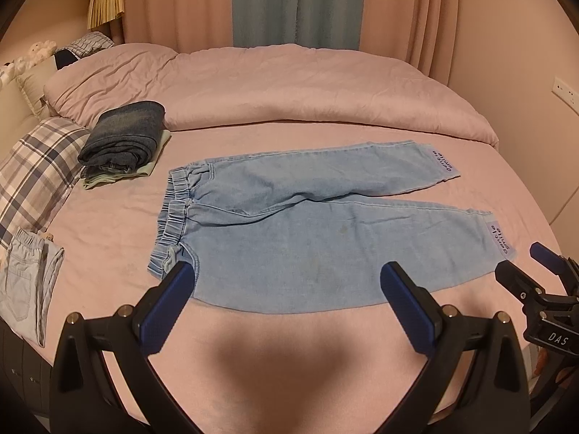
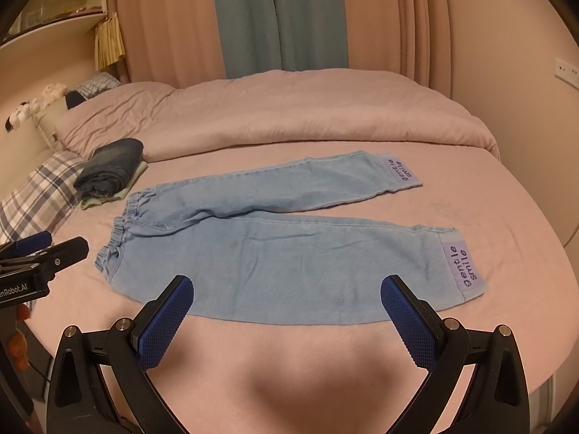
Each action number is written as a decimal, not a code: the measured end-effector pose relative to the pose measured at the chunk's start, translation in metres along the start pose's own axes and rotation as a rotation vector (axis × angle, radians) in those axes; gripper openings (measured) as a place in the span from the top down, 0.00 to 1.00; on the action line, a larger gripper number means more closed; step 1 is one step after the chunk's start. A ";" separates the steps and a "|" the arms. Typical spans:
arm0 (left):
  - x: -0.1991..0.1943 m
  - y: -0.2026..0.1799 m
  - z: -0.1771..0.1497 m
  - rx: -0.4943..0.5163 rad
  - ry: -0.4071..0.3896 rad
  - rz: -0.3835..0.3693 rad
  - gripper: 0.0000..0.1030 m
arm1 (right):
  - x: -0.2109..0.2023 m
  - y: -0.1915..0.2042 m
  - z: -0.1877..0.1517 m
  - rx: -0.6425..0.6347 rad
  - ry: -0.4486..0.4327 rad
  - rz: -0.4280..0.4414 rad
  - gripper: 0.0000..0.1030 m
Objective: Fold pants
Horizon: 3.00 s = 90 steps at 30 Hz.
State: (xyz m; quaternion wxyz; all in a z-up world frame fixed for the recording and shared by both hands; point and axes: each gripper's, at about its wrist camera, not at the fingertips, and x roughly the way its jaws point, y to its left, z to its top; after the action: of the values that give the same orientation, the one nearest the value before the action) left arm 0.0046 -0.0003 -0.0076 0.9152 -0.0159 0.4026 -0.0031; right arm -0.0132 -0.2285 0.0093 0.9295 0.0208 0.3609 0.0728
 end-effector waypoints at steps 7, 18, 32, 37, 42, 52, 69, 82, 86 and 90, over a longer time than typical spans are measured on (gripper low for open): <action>0.001 0.001 -0.001 0.006 -0.014 0.006 0.00 | 0.001 0.001 0.000 -0.001 0.001 0.000 0.00; 0.004 0.002 -0.002 0.000 -0.011 -0.004 0.00 | 0.001 0.003 -0.002 -0.002 0.002 0.001 0.00; 0.112 0.120 -0.063 -0.609 0.164 -0.223 0.01 | 0.063 0.073 -0.063 -0.337 0.030 0.084 0.00; 0.133 0.160 -0.090 -0.774 0.217 -0.230 0.01 | 0.097 0.127 -0.100 -0.562 0.018 0.083 0.00; 0.153 0.163 -0.063 -0.732 0.133 -0.263 0.01 | 0.122 0.167 -0.115 -0.736 -0.021 0.085 0.12; 0.190 0.197 -0.046 -0.862 0.114 -0.255 0.78 | 0.166 0.200 -0.086 -0.835 0.027 0.056 0.80; 0.155 0.199 -0.076 -0.719 0.135 -0.234 0.62 | 0.142 0.198 -0.103 -0.889 0.076 0.181 0.92; 0.180 0.148 -0.001 -0.264 0.025 -0.157 0.50 | 0.181 0.087 -0.020 -0.463 0.203 0.033 0.72; 0.228 0.176 -0.013 -0.260 0.052 -0.002 0.95 | 0.177 0.059 -0.046 -0.409 0.255 -0.004 0.72; 0.218 0.200 -0.015 -0.380 0.092 -0.162 0.96 | 0.156 0.035 -0.058 -0.327 0.282 0.035 0.70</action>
State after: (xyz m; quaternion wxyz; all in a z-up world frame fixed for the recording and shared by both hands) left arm 0.1393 0.1950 -0.1845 0.8731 -0.2203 0.4349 -0.0014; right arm 0.0573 -0.1716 -0.1342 0.8595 -0.1344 0.4702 0.1488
